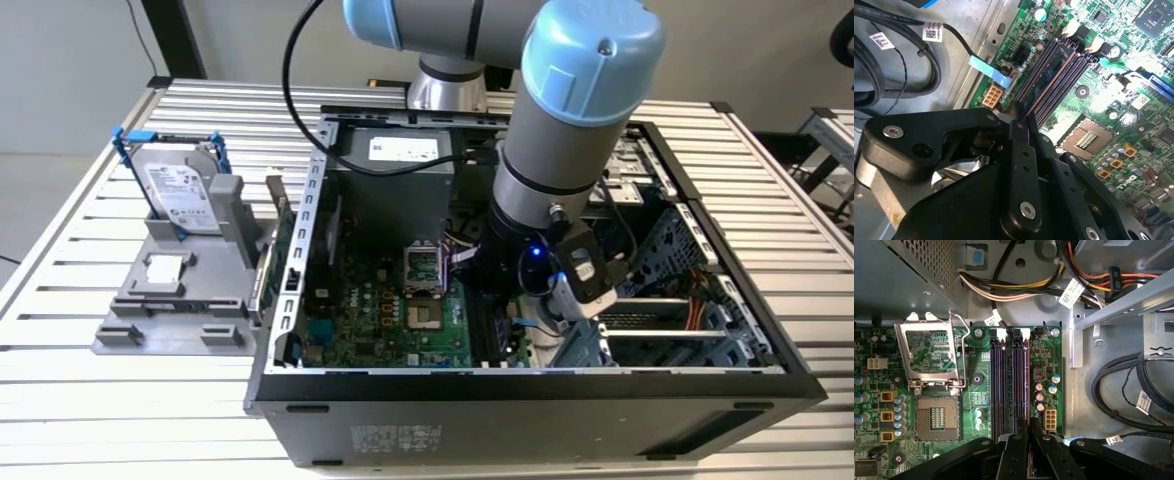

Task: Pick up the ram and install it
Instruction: 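Insert the ram into the slot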

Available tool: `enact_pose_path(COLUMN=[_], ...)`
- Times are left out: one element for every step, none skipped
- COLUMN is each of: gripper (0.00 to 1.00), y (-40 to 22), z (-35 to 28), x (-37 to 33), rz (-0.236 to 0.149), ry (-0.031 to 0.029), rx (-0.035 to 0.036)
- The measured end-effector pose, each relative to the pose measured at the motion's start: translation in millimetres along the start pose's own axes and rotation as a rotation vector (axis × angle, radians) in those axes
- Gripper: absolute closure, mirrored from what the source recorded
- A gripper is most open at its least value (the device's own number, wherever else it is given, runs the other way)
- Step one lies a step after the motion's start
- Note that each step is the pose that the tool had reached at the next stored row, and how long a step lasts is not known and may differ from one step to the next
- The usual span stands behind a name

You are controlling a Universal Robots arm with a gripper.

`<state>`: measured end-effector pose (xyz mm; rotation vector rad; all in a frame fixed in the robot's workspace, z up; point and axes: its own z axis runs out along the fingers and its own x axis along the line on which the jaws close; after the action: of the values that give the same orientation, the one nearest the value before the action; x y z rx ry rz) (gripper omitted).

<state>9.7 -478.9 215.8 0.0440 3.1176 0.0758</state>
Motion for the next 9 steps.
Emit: enact_pose_path(gripper=[1.0,1.0,1.0,1.0,1.0,1.0,1.0,1.0,1.0], y=[0.0,0.0,0.0,0.0,0.0,-0.1,-0.2,-0.6,-0.9], z=[0.0,0.0,0.0,0.0,0.0,0.0,0.3,0.6,0.9], x=[0.0,0.0,0.0,-0.1,0.0,0.0,0.0,0.0,0.0], rz=[-0.004,-0.009,-0.014,-0.019,-0.02,-0.02,-0.02,-0.019,-0.019], ry=[0.0001,0.0002,0.0003,0.0005,0.0006,0.0005,0.0005,0.0005,0.0004], rx=[-0.0001,-0.0003,-0.0004,-0.0005,-0.0005,-0.0006,-0.0009,-0.0013,-0.0016])
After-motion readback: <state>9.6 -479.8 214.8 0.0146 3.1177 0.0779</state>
